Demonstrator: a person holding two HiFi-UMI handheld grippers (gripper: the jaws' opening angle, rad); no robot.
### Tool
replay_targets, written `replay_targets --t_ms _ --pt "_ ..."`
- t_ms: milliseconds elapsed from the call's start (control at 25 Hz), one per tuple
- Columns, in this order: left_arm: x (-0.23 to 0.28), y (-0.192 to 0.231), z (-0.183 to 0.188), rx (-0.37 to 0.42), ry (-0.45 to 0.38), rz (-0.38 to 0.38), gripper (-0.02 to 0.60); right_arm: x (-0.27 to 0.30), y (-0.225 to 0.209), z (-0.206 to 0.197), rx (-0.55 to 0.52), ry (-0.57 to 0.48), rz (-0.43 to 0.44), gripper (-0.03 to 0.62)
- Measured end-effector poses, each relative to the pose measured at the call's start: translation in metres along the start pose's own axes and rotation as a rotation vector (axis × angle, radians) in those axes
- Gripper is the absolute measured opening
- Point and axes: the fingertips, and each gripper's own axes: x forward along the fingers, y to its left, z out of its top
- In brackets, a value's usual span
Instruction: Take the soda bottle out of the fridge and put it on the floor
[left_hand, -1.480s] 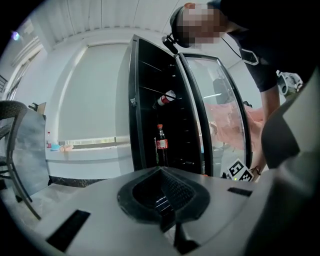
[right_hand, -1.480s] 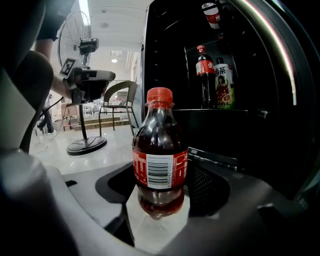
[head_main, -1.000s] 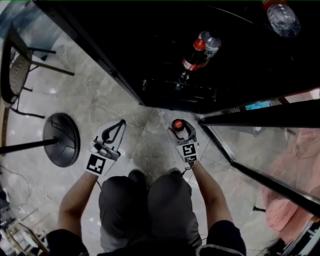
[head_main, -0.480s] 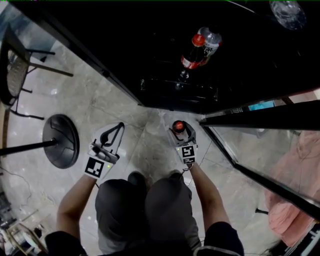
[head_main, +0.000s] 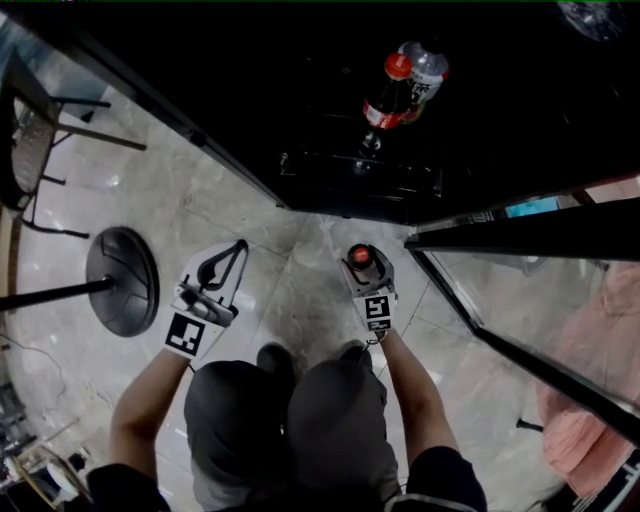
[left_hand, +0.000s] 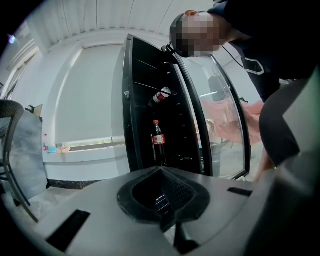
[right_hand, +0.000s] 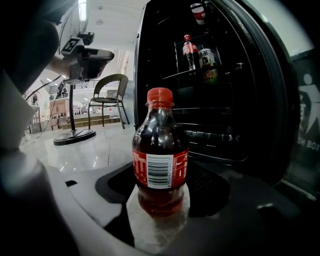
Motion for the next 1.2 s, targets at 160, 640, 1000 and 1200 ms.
replay_targets --t_ms 160,640,1000,1200 --pt "-0.001 0.0 -0.003 0.003 0.003 -0.001 0.023 0.001 -0.002 -0.009 0.017 0.004 -0.012 0.316" --pt "0.0 -0.005 -0.009 0.009 0.01 -0.011 0.023 -0.002 0.002 -0.017 -0.014 -0.052 -0.013 0.321" --pt "0.0 -0.009 -0.009 0.012 0.01 -0.028 0.023 -0.005 0.002 -0.025 -0.036 -0.033 -0.009 0.324" --pt "0.0 -0.009 -0.011 0.013 0.009 -0.027 0.023 -0.005 0.002 -0.029 -0.044 -0.009 0.001 0.328"
